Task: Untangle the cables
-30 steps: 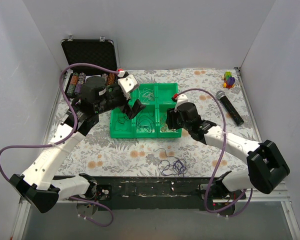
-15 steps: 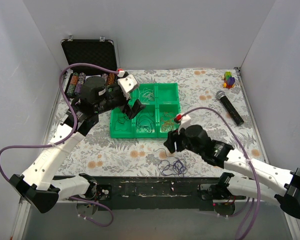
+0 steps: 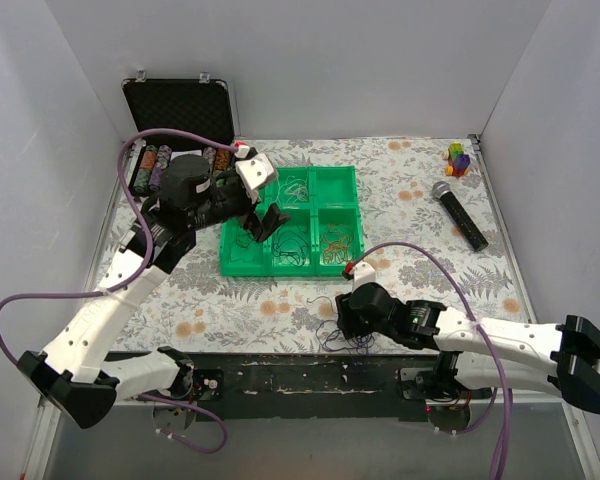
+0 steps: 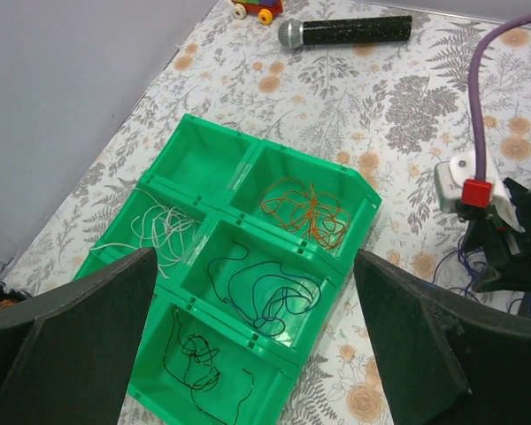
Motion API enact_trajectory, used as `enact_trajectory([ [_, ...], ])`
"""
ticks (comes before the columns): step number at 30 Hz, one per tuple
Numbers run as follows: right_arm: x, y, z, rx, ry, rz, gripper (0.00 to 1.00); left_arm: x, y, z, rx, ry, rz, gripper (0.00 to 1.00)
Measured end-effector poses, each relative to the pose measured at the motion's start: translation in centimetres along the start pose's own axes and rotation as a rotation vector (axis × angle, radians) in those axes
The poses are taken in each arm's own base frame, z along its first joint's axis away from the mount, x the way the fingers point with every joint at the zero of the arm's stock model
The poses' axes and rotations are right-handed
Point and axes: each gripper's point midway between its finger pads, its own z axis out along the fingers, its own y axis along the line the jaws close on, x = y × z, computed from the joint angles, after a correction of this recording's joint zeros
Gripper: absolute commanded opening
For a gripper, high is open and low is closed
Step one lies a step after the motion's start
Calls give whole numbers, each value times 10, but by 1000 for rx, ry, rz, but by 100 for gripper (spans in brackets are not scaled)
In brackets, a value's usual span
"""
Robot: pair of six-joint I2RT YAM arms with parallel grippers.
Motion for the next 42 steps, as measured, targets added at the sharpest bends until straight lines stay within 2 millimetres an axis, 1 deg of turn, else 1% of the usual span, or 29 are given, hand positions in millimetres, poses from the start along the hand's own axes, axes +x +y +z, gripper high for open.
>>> enact_trajectory([
  [2, 3, -3, 4, 19, 8, 1, 59, 4, -5, -1, 19, 3, 9, 93],
  [6, 12, -9, 15, 44, 17, 0, 58, 24, -16, -5, 55, 40, 3, 93],
  [8, 18, -13, 21, 64, 27, -7, 58, 27, -19, -5, 66, 49, -2, 93],
  [14, 7, -13, 32, 73, -15, -34, 57, 31, -22, -6, 78, 67, -6, 93],
  [19, 2, -18, 40, 87, -22, -53, 52, 32, -22, -7, 79, 70, -3, 93],
  [25, -9, -16, 41, 81, -50, -75, 47, 32, -22, -7, 79, 71, -2, 93],
  [30, -21, -15, 43, 85, -76, -73, 38, 32, -22, -7, 79, 70, -1, 93],
  [32, -20, -17, 44, 91, -71, -72, 36, 32, -22, -7, 78, 69, 1, 93],
  [42, -18, -20, 48, 99, -60, -67, 35, 28, -22, -11, 72, 58, 11, 93],
])
